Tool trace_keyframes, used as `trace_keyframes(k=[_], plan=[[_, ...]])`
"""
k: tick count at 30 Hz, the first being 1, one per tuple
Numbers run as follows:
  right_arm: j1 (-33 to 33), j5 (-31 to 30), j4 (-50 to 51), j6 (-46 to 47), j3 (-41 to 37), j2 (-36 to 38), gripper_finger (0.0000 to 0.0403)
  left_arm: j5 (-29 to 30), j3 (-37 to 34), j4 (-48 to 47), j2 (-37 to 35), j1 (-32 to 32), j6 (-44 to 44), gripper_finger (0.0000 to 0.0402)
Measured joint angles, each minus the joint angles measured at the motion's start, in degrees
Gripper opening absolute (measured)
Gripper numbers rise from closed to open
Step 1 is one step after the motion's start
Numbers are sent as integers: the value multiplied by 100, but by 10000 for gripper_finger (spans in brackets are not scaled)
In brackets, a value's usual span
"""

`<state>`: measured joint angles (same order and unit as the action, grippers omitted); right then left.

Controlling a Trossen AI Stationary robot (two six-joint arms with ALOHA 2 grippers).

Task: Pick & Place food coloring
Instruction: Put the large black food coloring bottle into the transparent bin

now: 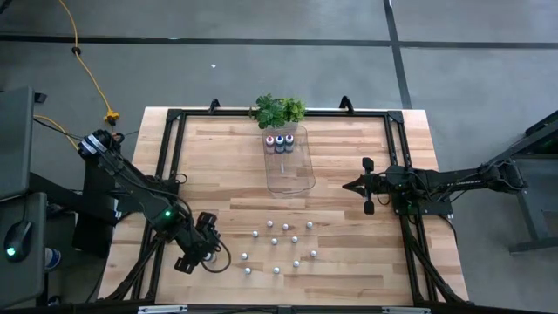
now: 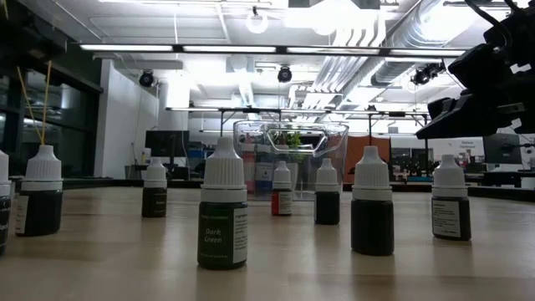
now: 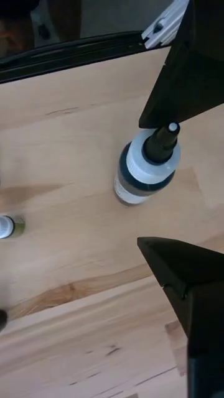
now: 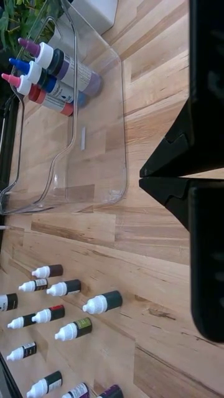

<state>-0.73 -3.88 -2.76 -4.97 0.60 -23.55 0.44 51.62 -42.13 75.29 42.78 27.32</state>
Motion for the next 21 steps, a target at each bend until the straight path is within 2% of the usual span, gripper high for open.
trace_keyframes(k=[4, 10, 16, 21], plan=[[2, 0, 0, 0, -2, 0, 0, -27, 0, -4, 0, 0, 0, 292], [1, 0, 0, 0, -1, 0, 0, -563, 0, -101, 0, 90, -451, 292], [2, 0, 0, 0, -1, 0, 0, -145, -2, -86, 57, 188, -233, 292], [2, 0, 1, 0, -2, -2, 0, -218, -11, 139, 265, 188, -134, 292]])
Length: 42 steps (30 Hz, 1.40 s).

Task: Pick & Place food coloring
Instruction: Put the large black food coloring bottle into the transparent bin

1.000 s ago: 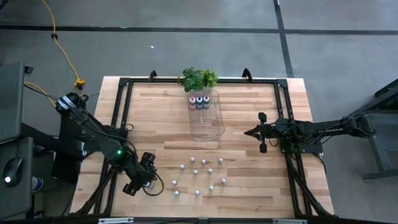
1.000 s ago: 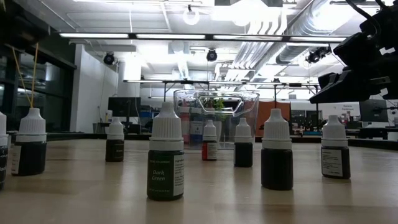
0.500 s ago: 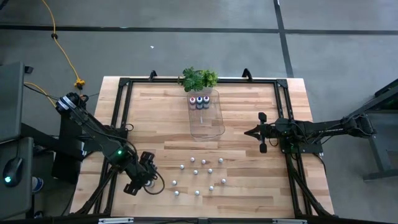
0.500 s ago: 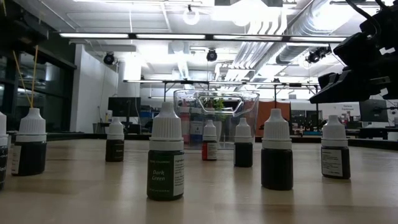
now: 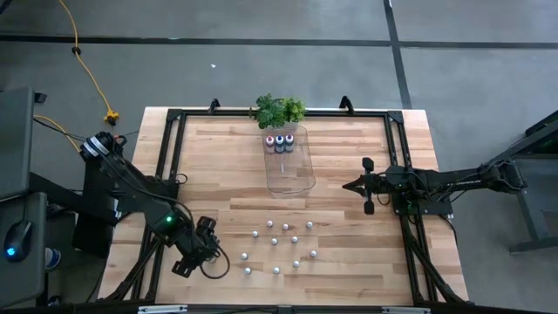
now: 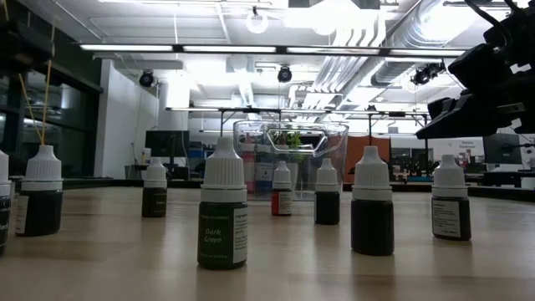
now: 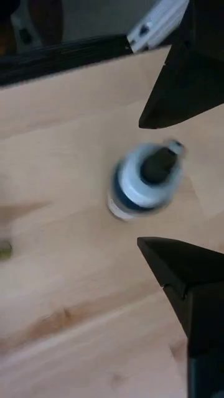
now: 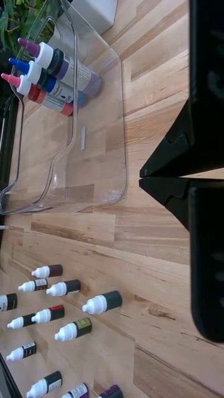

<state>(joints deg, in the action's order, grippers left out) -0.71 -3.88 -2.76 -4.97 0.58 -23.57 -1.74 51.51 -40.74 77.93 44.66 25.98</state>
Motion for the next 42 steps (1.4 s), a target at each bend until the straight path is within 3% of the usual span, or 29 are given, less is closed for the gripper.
trace_keyframes(k=[12, 25, 34, 42], plan=[[-1, 0, 8, 0, 1, 1, 0, 81, 2, 162, 100, 0, 153, 275], [0, 0, 6, 0, 0, 0, 0, 103, 28, 210, 91, -9, 167, 99], [-1, 0, 6, 0, 1, 1, 0, 384, 30, 99, 15, -28, 132, 97], [-2, 0, 7, 0, 2, 0, 0, 755, 497, -169, -136, -382, -135, 97]])
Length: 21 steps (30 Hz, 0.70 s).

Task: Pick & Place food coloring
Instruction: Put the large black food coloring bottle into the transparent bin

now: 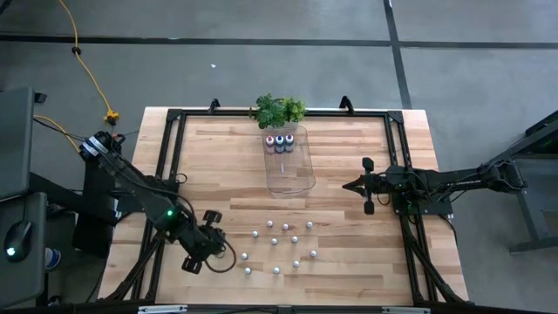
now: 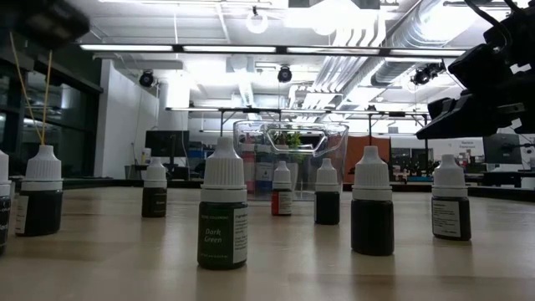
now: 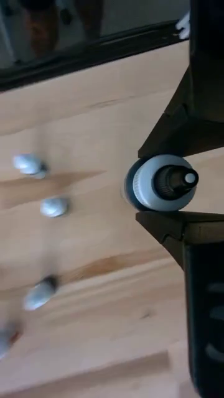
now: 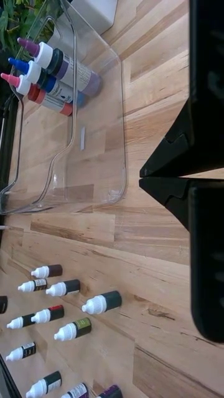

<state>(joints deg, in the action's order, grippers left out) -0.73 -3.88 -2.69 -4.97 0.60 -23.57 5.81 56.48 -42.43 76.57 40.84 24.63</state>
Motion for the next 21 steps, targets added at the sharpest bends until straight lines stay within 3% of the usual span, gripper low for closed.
trace_keyframes(k=[11, 21], plan=[[0, 0, -1, 0, -2, 0, 0, 290, 988, -672, -153, -725, -540, 97], [1, 0, -4, 0, -2, 2, 0, 290, 1612, -723, -138, -1998, -674, 97]])
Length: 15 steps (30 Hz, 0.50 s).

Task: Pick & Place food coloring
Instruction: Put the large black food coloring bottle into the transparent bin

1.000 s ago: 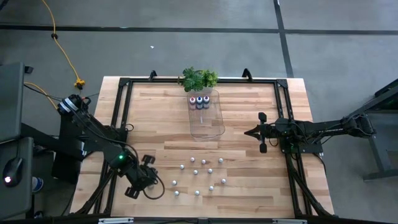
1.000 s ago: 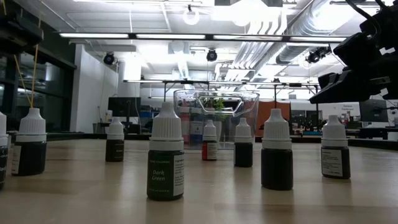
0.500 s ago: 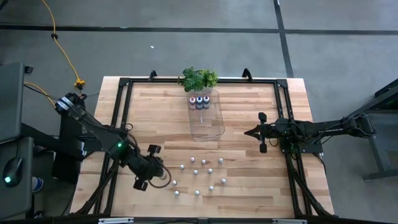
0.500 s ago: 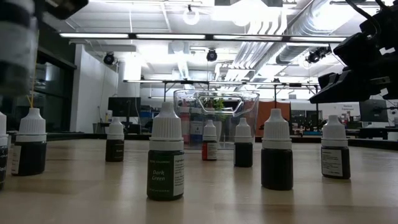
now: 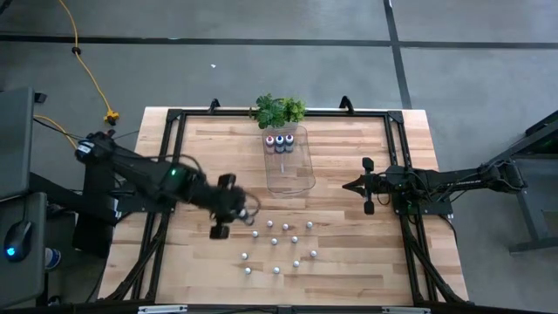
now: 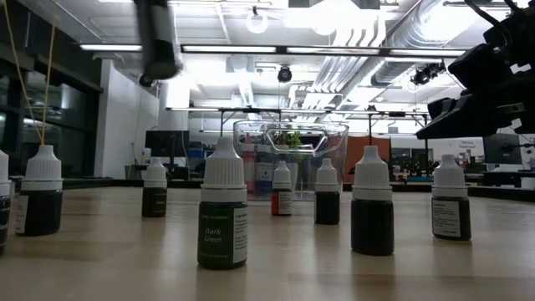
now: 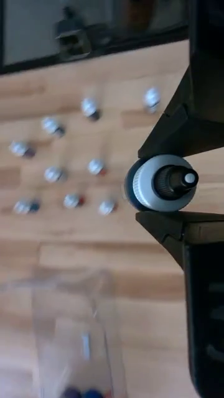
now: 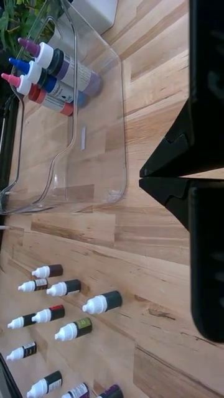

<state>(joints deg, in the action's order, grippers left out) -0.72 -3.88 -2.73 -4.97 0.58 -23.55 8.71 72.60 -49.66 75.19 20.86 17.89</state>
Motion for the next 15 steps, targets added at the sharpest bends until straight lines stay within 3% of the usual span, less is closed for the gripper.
trace_keyframes(k=[8, 15], plan=[[0, -1, -3, 0, 1, 0, 0, -4, 430, 306, 401, -1206, -188, 97], [0, 0, 2, 0, 1, -2, 0, -35, 1465, 392, 1396, -2164, -479, 96]])
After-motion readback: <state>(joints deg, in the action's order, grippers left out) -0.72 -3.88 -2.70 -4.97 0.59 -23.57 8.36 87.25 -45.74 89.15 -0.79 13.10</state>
